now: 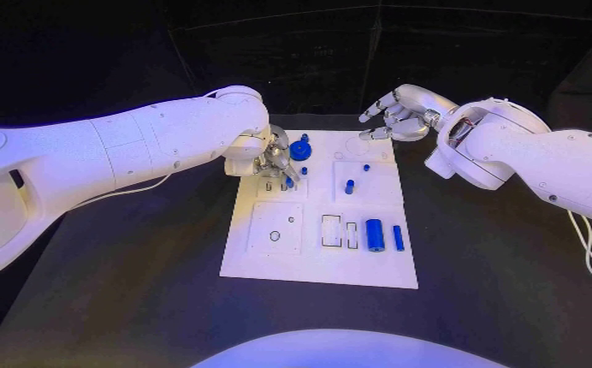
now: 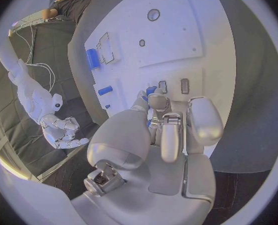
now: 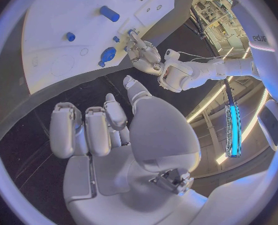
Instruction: Assemble the parts on the task board
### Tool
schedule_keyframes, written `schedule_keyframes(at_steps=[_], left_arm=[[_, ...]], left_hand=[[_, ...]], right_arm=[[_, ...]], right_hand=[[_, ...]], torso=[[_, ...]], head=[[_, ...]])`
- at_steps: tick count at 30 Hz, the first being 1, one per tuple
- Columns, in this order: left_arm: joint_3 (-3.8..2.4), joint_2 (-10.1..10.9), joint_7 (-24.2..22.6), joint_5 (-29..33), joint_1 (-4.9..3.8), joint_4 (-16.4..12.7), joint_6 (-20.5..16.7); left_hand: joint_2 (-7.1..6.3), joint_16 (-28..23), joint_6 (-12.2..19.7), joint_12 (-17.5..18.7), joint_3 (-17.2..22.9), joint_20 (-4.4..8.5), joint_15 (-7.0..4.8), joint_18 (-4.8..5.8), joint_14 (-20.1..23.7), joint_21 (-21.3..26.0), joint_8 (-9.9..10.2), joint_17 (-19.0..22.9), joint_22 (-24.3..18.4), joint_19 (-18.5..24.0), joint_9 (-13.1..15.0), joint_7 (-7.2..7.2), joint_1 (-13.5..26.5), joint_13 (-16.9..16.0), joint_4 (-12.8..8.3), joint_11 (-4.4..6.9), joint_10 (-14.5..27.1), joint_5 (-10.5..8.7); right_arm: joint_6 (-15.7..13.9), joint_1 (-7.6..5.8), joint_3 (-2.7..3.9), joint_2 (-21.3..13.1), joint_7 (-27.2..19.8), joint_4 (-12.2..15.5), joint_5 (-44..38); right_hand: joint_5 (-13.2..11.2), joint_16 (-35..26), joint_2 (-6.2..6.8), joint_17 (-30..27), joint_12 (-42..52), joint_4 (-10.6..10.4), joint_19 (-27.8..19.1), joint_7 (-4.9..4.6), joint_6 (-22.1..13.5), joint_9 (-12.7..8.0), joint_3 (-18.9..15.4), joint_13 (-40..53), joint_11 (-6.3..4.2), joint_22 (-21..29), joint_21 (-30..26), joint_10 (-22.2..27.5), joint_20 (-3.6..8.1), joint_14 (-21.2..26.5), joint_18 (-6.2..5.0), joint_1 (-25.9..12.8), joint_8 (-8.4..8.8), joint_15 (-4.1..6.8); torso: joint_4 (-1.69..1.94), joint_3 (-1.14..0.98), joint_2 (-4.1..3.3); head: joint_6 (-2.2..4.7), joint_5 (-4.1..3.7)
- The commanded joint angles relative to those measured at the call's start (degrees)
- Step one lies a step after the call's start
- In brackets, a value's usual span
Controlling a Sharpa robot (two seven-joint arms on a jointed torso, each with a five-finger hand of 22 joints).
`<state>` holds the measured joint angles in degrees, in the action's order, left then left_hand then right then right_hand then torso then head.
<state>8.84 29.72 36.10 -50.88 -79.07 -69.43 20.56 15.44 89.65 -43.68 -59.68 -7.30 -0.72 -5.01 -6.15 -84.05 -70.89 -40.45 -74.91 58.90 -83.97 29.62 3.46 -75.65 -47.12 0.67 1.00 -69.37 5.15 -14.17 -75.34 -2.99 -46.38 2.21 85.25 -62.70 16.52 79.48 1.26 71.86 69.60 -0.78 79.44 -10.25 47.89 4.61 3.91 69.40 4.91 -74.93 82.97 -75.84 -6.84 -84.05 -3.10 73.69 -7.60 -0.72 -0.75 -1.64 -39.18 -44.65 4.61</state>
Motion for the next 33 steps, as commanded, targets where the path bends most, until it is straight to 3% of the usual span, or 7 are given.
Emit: schedule_keyframes(at_steps=[1,4,5,6,11,19,33], left_arm=[[0.12,0.3,-1.2,-0.3,0.15,-0.3,-0.1],[0.12,0.7,-1.8,-0.3,0.17,-0.7,-0.8],[0.12,1.0,-2.1,-0.3,0.17,-0.9,-1.3],[0.12,1.3,-2.5,-0.3,0.18,-1.1,-1.9],[0.12,2.5,-3.8,0.5,0.20,-2.5,-4.8],[0.15,5.1,-5.6,1.2,0.33,-5.7,-9.9],[0.20,7.9,-4.6,0.7,1.54,-8.8,-13.6]], left_hand=[[-0.97,0.1,0.6,0.6,8.7,-0.38,0.17,0.62,-5.8,-0.3,0.6,-14.7,0.1,0.3,-0.5,0.28,-0.1,0.6,-5.9,-0.44,0.7,3.25],[-1.86,0.1,0.7,0.7,13.0,-0.66,0.38,0.68,-5.8,-0.3,0.7,-14.7,0.1,0.3,-0.6,0.29,1.0,0.9,-7.2,-0.49,0.7,3.99],[-3.40,0.1,0.6,0.7,18.0,-0.82,0.50,0.67,-5.8,-0.4,0.4,-14.6,0.2,0.3,-0.6,0.51,3.4,1.1,-8.0,-0.86,0.6,5.04],[-6.37,0.1,0.4,0.6,28.0,-1.19,0.52,0.68,-5.8,-0.5,-0.3,-14.6,0.4,0.4,-0.4,0.71,8.3,1.5,-9.0,-1.23,0.2,5.59],[-11.42,0.1,0.5,-0.3,40.7,-1.19,0.56,0.75,-5.8,-0.7,-2.4,-14.6,0.8,0.4,0.6,0.65,13.7,1.6,-8.6,-0.63,-0.7,6.70],[-14.39,0.2,0.6,-1.5,46.9,-0.86,0.50,0.74,-5.9,-1.1,-4.6,-14.7,1.4,0.2,1.8,0.36,15.9,0.8,-7.5,-0.26,-1.8,8.11],[-14.94,0.2,0.7,-1.7,48.1,-0.78,0.41,0.76,-5.9,-1.2,-5.1,-14.9,1.5,0.2,2.1,0.26,16.0,0.7,-7.4,-0.16,-2.1,8.16]], right_arm=[[0.5,-0.13,0.06,0.1,0.0,0.0,-0.2],[0.5,-0.13,0.05,0.1,0.0,-0.1,-0.2],[0.6,-0.13,0.05,0.1,0.0,-0.1,-0.2],[0.6,-0.13,0.05,0.1,0.0,-0.2,-0.2],[0.7,-0.13,0.05,0.2,0.1,-0.4,-0.2],[0.8,-0.13,0.05,0.1,0.1,-0.8,-0.2],[0.8,-0.13,0.04,-0.2,-0.1,-1.0,-0.2]], right_hand=[[0.5,0.0,-0.52,0.1,0.4,0.0,0.0,0.28,0.0,0.1,-0.3,0.2,-0.15,-0.1,-0.2,-0.2,0.14,-2.1,-0.32,0.0,-0.17,0.39],[0.5,0.0,-0.52,0.1,0.4,0.0,0.0,0.28,0.0,0.1,-0.3,0.2,-0.15,-0.1,-0.2,-0.2,0.14,-2.1,-0.32,0.0,-0.17,0.39],[0.5,0.0,-0.52,0.1,0.4,0.0,0.0,0.28,0.0,0.1,-0.3,0.2,-0.15,-0.1,-0.2,-0.2,0.14,-2.1,-0.32,0.0,-0.17,0.39],[0.5,0.0,-0.52,0.1,0.4,0.0,0.0,0.28,0.0,0.1,-0.3,0.2,-0.15,-0.1,-0.2,-0.2,0.14,-2.1,-0.32,0.0,-0.17,0.39],[0.5,0.0,-0.52,0.0,0.4,0.0,0.0,0.28,0.0,0.1,-0.3,0.2,-0.15,-0.1,-0.2,-0.2,0.14,-2.1,-0.32,0.0,-0.18,0.40],[0.5,0.0,-0.52,0.0,0.4,0.0,0.0,0.28,-0.1,0.1,-0.3,0.2,-0.15,-0.2,-0.2,-0.2,0.14,-2.1,-0.31,0.0,-0.19,0.40],[0.5,0.0,-0.52,0.0,0.4,0.0,0.0,0.27,-0.1,0.1,-0.4,0.1,-0.15,-0.1,-0.2,-0.2,0.15,-2.1,-0.32,-0.1,-0.20,0.40]], torso=[[0.05,0.02,0.00],[0.07,0.02,-0.01],[0.07,0.02,-0.01],[0.07,0.01,0.00],[0.12,-0.02,0.01],[0.02,0.04,-0.01],[0.71,0.04,0.06]], head=[[0.01,-0.03],[0.00,-0.04],[0.00,-0.04],[-0.04,-0.03],[-0.01,0.06],[-0.31,0.09],[-0.51,0.31]])
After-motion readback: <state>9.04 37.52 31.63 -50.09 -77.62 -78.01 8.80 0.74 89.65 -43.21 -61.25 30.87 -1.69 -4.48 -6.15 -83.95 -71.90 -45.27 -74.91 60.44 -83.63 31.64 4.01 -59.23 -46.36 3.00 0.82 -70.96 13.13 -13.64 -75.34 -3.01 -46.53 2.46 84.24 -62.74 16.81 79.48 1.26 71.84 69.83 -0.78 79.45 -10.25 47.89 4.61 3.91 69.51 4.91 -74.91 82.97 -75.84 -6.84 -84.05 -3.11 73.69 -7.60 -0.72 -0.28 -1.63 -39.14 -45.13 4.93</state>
